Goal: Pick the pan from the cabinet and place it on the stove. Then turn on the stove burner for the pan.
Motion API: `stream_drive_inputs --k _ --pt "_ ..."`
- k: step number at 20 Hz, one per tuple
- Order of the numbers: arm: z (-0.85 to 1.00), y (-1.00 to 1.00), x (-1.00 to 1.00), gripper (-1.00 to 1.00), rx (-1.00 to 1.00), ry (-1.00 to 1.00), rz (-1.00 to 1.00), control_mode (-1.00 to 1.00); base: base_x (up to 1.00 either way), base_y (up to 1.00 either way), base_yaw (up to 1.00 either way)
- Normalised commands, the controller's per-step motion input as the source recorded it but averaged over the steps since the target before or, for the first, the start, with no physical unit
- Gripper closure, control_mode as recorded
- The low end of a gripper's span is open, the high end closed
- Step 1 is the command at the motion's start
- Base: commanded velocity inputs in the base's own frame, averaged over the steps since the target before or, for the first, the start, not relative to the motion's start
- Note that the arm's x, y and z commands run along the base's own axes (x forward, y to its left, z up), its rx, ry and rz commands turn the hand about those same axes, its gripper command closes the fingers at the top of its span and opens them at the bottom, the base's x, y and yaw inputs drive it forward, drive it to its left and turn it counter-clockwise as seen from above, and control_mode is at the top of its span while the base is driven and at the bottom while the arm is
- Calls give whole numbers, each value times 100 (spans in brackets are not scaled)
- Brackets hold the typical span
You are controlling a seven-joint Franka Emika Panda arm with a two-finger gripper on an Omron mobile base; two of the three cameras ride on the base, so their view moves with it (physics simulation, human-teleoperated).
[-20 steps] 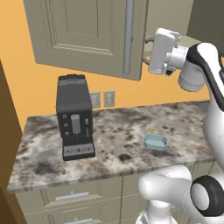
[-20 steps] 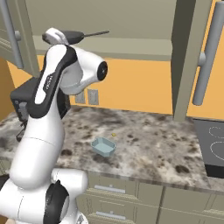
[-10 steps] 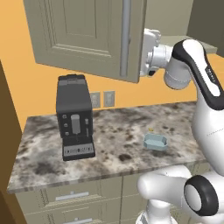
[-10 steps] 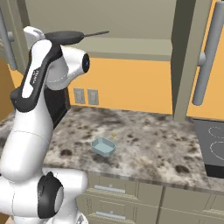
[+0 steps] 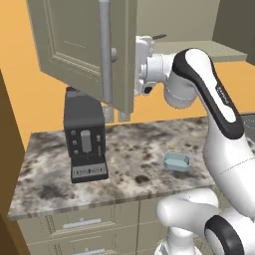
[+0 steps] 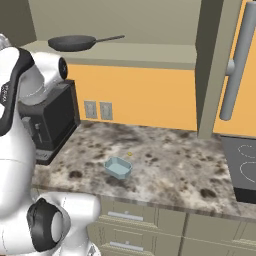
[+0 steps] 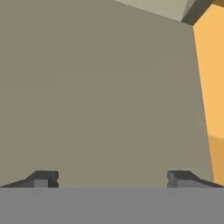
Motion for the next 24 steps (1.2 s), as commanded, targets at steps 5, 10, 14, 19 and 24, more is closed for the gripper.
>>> stream_drive_inputs --k 5,10,14,19,24 --pt "0 99 -17 -100 -4 9 13 -100 0 0 0" --pt "0 82 -4 -100 -4 5 8 -100 0 0 0" --pt "0 16 -8 -100 0 0 0 -100 0 0 0" --pt "24 -24 -28 -100 0 -18 -12 -100 0 0 0" --pt "18 -47 -14 -100 0 -4 -28 -100 0 0 0"
